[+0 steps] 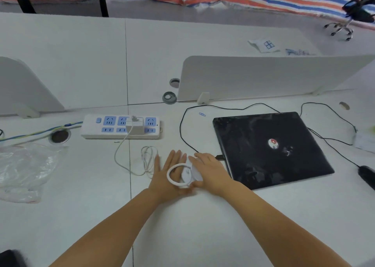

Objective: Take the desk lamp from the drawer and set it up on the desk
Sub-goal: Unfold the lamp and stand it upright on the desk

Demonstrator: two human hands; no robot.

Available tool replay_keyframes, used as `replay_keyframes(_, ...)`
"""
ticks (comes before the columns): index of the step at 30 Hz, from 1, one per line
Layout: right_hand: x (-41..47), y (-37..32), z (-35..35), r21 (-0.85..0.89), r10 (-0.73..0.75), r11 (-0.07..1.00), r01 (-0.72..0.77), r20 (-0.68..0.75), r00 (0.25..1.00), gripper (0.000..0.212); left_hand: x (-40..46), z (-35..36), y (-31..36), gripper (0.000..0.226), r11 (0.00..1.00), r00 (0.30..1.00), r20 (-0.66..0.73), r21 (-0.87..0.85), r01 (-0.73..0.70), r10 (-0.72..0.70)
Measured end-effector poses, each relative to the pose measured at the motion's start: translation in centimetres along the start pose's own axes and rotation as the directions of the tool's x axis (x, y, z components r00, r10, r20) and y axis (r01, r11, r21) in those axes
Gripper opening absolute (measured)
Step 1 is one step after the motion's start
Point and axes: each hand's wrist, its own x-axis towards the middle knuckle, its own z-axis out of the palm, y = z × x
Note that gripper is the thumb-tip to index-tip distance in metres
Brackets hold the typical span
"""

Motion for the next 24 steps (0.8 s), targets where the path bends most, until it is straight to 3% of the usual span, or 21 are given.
replay_keyframes(4, 0.3, -0.2, -0.2, -0.017, -0.061, 0.998, 0.061, -0.001, 0.998, 0.083, -0.4, 0.5, -0.5, 0.094, 0.993, 0.998, -0.040, -0.108, 0.045, -0.050)
replay_keyframes(7, 0.4, -0.5, -0.5, 0.067, -0.018, 0.998, 0.017, 0.003, 1.000, 0.092, -0.1, 0.8, -0.4, 0.097, 0.993, 0.998, -0.055, -0.112, 0.025, -0.032)
replay_keyframes(11, 0.4, -0.5, -0.9, 0.136, 0.053, 0.989, -0.056, 0.021, 0.998, 0.093, 1.0, 1.8, 0.0, 0.091, 0.993, 0.994, -0.036, -0.055, 0.102, -0.104)
replay_keyframes(17, 1.1, -1.5, -2.2, 0.027, 0.127, 0.991, -0.129, 0.064, 0.990, 0.073, 1.5, 0.8, 0.7, 0.121, 0.994, 0.993, -0.050, -0.024, 0.110, -0.112)
replay_keyframes(20, 1.0, -2.0, -4.5, -0.025, 0.103, 0.994, -0.103, 0.019, 0.994, 0.069, 1.5, 0.6, 0.8, 0.129, 0.987, 0.989, 0.068, -0.082, 0.140, -0.135)
replay_keyframes(24, -0.2, -3.3, -10.5, -0.054, 0.006, 0.999, -0.008, -0.050, 0.999, 0.067, 1.2, -0.1, 0.9, 0.111, 0.981, 0.981, 0.126, -0.111, 0.159, -0.145)
